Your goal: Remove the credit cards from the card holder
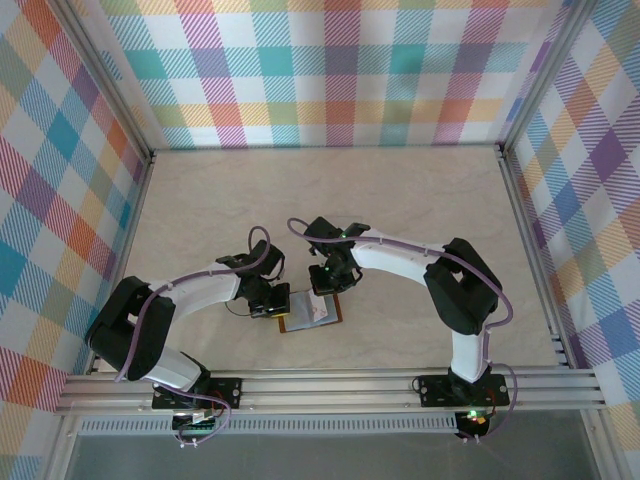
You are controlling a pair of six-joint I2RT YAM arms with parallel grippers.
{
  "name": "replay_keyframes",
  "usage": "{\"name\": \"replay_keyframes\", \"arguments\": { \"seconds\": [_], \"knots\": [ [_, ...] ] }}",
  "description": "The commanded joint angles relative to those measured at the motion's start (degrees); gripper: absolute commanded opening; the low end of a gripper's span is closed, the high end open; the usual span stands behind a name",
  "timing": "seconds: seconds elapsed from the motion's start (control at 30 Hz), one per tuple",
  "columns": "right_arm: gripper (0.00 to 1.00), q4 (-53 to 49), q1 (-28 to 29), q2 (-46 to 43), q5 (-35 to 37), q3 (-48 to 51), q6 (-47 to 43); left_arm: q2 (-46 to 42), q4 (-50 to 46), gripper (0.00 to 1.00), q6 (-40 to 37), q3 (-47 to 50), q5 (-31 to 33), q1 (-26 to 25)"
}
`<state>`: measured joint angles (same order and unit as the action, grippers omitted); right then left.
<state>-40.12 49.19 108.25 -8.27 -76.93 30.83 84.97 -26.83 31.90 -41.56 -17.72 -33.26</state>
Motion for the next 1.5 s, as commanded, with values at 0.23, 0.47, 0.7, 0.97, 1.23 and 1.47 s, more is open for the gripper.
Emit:
{"name": "replay_keyframes", "arguments": {
  "seconds": [0.23, 0.47, 0.7, 0.97, 1.23, 1.47],
  "knots": [
    [0.11, 6.5, 0.2, -1.5, -8.7, 3.8, 4.3, 2.7, -1.7, 0.05, -0.9, 0.1, 1.6, -0.9],
    [0.14, 6.4, 0.2, -3.2, -9.6, 6.1, 5.4, 3.2, -1.8, 0.05, -1.1, -0.1, 1.4, -1.0],
    [0.13, 4.2, 0.3, -5.0, -8.7, 6.7, 5.9, 3.4, -1.8, 0.05, -1.0, -0.4, 1.5, -1.0],
    [0.06, 4.3, 0.4, -5.4, -7.1, 6.2, 5.6, -1.7, -4.7, 0.09, -1.2, -1.7, 4.8, -1.2],
    [0.04, -0.7, -0.6, -8.4, -0.3, 3.2, -1.0, -6.6, -5.6, 0.10, -1.5, -1.4, 7.6, -1.2],
    [0.00, -2.0, -1.1, -11.9, 5.7, 0.9, -19.3, -13.1, -4.8, 0.14, -1.3, 0.0, 11.1, -1.2]
  ]
}}
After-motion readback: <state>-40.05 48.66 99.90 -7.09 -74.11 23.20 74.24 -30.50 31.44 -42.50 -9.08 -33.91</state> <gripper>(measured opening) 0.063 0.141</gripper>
